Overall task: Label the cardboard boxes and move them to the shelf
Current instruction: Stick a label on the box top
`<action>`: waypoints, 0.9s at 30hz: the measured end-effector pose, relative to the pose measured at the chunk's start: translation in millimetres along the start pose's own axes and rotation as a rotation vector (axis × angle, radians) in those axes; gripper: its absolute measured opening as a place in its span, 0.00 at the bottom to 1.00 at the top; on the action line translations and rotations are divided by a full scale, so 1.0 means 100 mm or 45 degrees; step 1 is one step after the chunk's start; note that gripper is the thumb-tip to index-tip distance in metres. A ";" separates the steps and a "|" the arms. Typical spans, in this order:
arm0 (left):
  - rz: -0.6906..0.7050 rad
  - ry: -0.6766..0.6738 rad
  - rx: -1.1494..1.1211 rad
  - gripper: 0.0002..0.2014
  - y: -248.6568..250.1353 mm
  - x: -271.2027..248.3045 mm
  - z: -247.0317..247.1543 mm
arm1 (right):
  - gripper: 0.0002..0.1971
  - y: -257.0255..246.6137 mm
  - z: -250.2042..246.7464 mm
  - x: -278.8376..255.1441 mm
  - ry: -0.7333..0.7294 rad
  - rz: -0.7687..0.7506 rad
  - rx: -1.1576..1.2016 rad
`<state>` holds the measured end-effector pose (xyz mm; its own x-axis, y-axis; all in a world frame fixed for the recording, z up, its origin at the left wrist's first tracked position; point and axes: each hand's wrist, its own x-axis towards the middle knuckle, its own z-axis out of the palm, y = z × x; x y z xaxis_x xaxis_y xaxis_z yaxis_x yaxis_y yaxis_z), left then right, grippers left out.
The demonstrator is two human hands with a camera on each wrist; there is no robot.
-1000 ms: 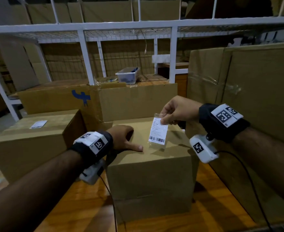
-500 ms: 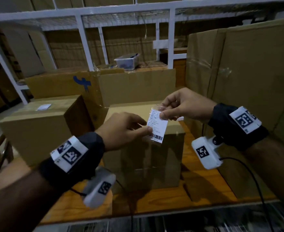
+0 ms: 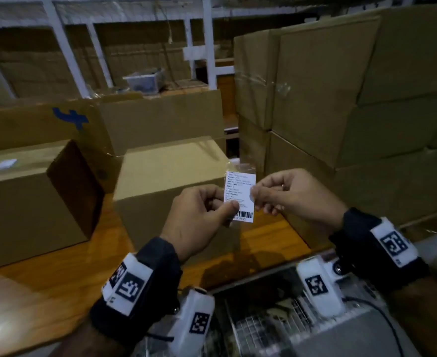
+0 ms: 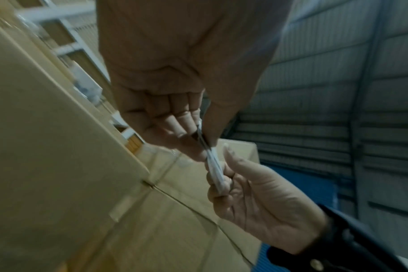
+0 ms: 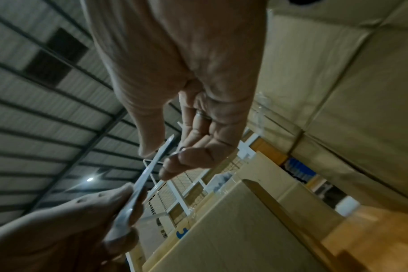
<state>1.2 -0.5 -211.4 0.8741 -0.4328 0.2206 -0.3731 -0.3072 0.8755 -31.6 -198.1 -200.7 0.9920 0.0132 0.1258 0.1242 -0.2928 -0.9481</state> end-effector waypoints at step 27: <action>0.154 -0.474 -0.279 0.05 1.71 1.72 5.04 | 0.07 1.64 -4.54 -1.68 0.967 0.242 0.179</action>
<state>-69.0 -555.2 -240.4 0.6418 -0.7425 0.1920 -0.3555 -0.0663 0.9323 -188.9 -682.3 -245.0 0.7146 -0.6955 0.0749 0.0066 -0.1004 -0.9949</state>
